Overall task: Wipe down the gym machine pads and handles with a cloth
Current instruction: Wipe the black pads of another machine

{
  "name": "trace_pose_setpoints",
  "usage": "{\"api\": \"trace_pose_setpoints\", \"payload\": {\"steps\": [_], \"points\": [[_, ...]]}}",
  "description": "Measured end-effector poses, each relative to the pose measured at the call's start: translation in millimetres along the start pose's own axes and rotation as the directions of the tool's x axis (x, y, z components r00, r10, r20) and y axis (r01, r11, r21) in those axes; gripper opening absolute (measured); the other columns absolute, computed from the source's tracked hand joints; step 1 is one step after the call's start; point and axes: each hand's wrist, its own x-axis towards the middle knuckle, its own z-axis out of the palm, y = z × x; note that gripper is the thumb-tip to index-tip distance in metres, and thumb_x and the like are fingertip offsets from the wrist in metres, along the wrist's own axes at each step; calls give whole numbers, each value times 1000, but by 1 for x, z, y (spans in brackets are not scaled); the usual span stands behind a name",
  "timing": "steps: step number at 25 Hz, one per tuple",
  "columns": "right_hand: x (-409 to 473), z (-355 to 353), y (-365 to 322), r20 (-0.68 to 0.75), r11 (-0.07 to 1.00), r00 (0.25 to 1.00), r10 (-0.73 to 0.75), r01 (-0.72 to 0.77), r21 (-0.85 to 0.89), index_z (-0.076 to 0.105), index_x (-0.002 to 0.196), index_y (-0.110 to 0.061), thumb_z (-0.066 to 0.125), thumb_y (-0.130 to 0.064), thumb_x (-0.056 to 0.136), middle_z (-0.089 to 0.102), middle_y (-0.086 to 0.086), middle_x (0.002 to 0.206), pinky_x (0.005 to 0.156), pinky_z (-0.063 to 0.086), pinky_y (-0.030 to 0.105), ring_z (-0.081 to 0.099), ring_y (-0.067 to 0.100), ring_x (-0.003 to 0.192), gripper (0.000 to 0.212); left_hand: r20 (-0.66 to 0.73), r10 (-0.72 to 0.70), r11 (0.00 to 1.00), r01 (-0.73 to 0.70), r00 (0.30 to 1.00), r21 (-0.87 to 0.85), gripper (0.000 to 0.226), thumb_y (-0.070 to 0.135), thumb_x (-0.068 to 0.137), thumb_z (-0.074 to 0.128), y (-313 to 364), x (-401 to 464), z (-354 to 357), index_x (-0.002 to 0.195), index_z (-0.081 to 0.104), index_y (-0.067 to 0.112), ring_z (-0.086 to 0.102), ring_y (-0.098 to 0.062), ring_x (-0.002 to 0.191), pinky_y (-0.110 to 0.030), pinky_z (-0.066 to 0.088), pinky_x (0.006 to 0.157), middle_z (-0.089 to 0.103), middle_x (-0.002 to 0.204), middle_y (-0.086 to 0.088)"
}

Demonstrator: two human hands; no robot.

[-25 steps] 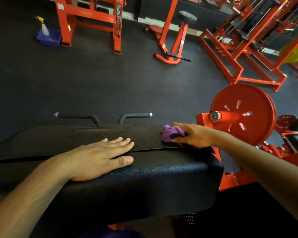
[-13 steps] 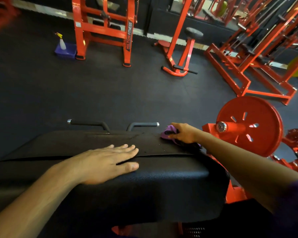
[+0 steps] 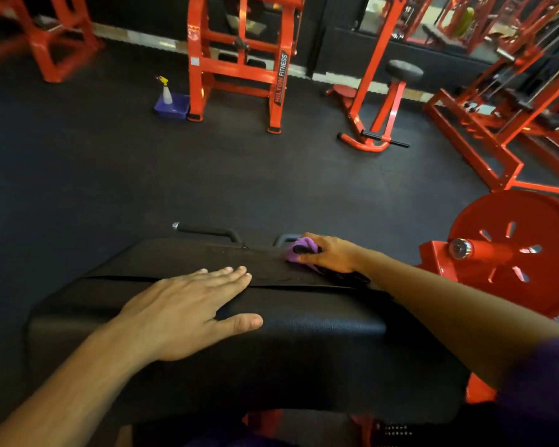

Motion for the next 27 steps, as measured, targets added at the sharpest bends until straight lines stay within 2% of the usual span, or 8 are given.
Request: {"api": "trace_pose_setpoints", "payload": {"steps": [4, 7, 10, 13, 18, 20, 23, 27], "points": [[-44, -13, 4, 49, 997, 997, 67, -65, -51, 58, 122, -38, 60, -51, 96, 67, -12, 109, 99, 49, 37, 63, 6, 99, 29, 27, -23, 999, 24, 999, -34, 90, 88, 85, 12, 0, -3, 3, 162, 0, 44, -12, 14, 135, -15, -4, 111, -8, 160, 30], [-68, -10, -3, 80, 1000, 996, -27, 28, -7, 60, 119, -37, 62, -44, 97, 68, -15, 108, 91, 50, 25, 64, 1, 98, 23, 10, -1, 999, 1, 1000, -33, 91, 89, 82, 11, -1, -1, 0, 162, 0, 45, -11, 14, 135, -16, -4, 112, -9, 160, 31], [-32, 4, -10, -26, 996, 995, -92, 92, -7, 61, 117, -37, 66, -46, 94, 68, -16, 114, 94, 49, 26, 64, 5, 105, 25, 20, -19, 999, 19, 1000, -26, 88, 88, 84, 13, -1, -1, -2, 161, -1, 46, -11, 13, 137, -16, -3, 111, -12, 151, 34], [5, 5, -5, -45, 1000, 999, -17, 15, -27, 59, 112, -37, 68, -47, 92, 65, -11, 110, 91, 44, 27, 64, 15, 106, 24, -30, -1, 1000, 1, 1000, -28, 89, 87, 86, 13, 0, -2, 0, 163, 2, 42, -9, 13, 141, -16, -3, 113, -7, 163, 29], [-28, -15, -7, 6, 998, 998, -65, 65, -2, 58, 110, -41, 64, -38, 96, 66, -15, 104, 93, 50, 30, 63, 0, 93, 16, -147, -88, 995, 95, 985, 39, 99, 91, 80, -9, -21, -31, 16, 163, 3, 40, -6, 10, 149, -20, -4, 121, -2, 167, 25], [-50, -16, -17, 37, 983, 986, -161, 157, 98, 60, 116, -39, 63, -36, 97, 67, -15, 110, 93, 48, 23, 63, -3, 100, 20, -250, -121, 989, 138, 961, 53, 94, 89, 86, -4, -32, -41, 26, 163, 17, 39, 11, 7, 151, -22, 8, 122, 12, 165, 24], [-36, 3, -43, 85, 954, 951, -298, 293, 69, 56, 127, -44, 61, -47, 96, 63, -22, 120, 98, 45, 20, 60, -5, 111, 32, -326, -150, 978, 189, 933, 89, 82, 81, 98, 19, -34, -42, 33, 145, 59, 27, 54, -3, 134, -29, 37, 110, 58, 147, 11], [43, 26, -63, 37, 959, 958, -283, 283, 3, 57, 117, -40, 66, -48, 93, 65, -18, 113, 97, 49, 32, 64, 7, 106, 26, -367, -132, 974, 190, 921, 126, 80, 79, 100, 23, -35, -40, 36, 141, 64, 24, 59, -5, 129, -33, 43, 106, 63, 141, 8]]}}
